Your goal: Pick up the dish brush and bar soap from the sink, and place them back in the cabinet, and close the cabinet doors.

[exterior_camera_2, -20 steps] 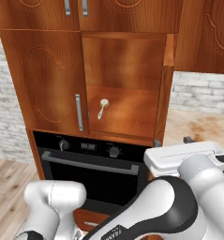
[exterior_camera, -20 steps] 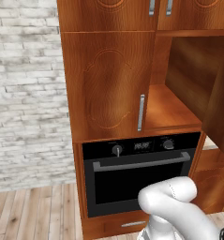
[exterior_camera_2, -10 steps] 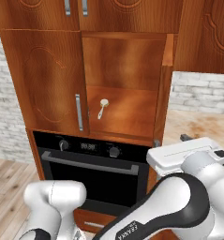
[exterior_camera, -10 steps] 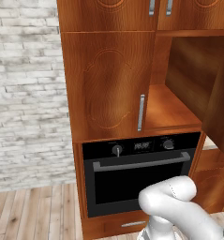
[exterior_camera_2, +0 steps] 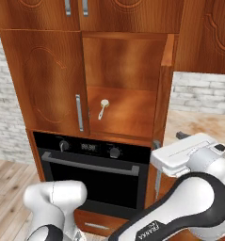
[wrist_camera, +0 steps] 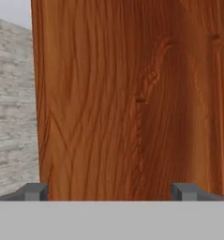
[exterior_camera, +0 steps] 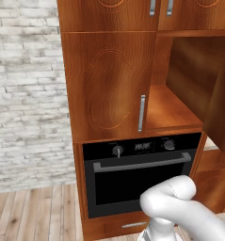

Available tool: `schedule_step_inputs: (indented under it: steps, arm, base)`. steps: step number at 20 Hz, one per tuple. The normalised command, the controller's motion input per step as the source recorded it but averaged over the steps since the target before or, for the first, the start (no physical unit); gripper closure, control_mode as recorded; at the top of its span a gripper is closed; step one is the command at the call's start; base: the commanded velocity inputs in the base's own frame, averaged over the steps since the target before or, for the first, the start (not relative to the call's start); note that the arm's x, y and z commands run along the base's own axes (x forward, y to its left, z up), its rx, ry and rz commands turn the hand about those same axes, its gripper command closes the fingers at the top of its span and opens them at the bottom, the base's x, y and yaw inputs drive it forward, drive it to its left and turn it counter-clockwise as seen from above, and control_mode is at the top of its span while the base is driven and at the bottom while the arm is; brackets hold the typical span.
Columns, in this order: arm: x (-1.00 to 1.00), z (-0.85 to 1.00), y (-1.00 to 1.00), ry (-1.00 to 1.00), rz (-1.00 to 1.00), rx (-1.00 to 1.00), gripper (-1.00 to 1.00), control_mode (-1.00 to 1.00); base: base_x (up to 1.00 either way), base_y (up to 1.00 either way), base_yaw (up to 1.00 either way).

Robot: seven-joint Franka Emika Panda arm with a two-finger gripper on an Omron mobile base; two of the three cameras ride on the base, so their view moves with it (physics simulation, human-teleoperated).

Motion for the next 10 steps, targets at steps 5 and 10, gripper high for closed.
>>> schedule_step_inputs:
  steps: [5,10]
  arm:
    - [0.52,-0.36,0.09,-0.02,0.18,0.00,-1.00,-1.00]
    - [0.42,-0.31,0.03,-0.04,0.19,0.01,-1.00,-1.00]
  base:
    - [0.00,0.00,0.00]
    - [0.00,0.00,0.00]
